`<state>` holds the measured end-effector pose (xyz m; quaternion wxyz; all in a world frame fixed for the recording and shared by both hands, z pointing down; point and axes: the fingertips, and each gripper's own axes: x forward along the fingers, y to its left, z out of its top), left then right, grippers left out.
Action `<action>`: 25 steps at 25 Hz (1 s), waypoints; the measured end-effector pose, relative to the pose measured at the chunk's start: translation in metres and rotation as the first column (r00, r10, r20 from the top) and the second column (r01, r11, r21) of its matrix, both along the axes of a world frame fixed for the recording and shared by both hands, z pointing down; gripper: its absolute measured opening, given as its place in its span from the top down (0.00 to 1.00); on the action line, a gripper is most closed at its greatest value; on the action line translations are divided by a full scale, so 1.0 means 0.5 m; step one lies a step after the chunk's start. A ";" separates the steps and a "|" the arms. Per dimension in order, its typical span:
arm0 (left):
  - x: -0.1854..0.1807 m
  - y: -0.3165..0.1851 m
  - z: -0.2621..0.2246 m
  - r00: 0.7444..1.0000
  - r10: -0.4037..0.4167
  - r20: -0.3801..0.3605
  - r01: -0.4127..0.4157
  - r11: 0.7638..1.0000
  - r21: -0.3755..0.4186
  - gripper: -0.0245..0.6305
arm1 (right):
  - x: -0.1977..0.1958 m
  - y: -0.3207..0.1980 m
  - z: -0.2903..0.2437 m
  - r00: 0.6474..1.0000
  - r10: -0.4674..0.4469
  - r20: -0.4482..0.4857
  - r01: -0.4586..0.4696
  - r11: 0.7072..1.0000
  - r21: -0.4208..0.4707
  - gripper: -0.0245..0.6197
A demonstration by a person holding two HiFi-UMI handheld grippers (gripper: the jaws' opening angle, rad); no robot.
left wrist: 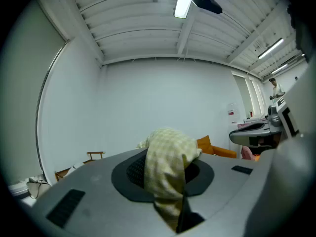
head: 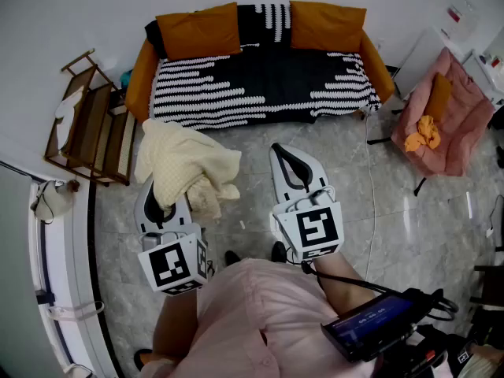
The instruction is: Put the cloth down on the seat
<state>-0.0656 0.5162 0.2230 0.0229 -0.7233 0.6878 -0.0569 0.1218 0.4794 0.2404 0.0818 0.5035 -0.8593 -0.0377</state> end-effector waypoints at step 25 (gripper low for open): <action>0.108 -0.047 0.053 0.996 -0.087 0.005 0.088 0.993 -0.075 0.83 | 0.090 -0.076 0.062 0.992 -0.124 0.022 0.125 0.991 -0.052 0.77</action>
